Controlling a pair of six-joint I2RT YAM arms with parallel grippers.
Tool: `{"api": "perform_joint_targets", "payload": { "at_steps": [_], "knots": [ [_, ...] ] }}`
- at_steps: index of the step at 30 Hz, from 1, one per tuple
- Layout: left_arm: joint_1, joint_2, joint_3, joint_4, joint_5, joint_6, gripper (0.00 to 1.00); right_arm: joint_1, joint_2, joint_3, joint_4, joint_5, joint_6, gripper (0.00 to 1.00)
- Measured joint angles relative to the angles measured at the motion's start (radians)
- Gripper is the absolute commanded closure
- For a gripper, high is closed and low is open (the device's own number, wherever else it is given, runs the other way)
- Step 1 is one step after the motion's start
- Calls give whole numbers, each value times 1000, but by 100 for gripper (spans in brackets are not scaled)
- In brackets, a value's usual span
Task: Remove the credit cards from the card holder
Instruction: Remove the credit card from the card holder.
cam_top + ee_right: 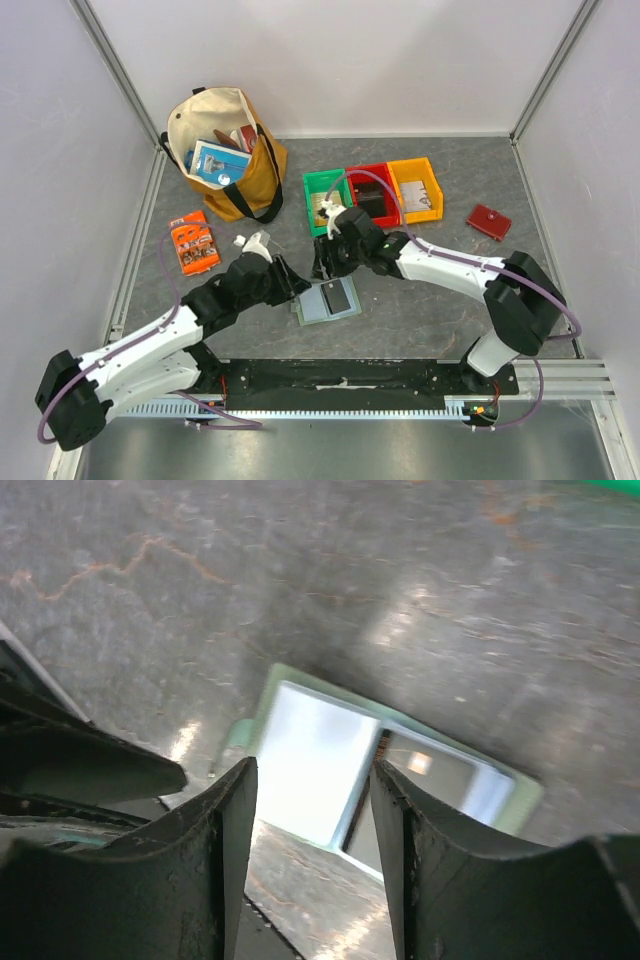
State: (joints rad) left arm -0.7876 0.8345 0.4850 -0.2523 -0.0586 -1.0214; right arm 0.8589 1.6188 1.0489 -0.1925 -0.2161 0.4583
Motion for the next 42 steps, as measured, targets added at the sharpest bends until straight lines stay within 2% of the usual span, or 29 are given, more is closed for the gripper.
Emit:
{"api": "perform_joint_targets", "payload": {
  "at_steps": [7,20,28,42],
  "knots": [
    [0,174,33,123,63,0,58,-100,-44,-114,-7,34,-22,61],
    [11,454,-9,366,166,-19,60,-110,-9,-216,32,2,-21,81],
    [52,518,-83,473,200,-39,61,-111,4,-245,90,-40,-13,83],
    [86,573,-222,791,276,-100,66,-113,24,-261,158,-75,7,83]
  ]
}}
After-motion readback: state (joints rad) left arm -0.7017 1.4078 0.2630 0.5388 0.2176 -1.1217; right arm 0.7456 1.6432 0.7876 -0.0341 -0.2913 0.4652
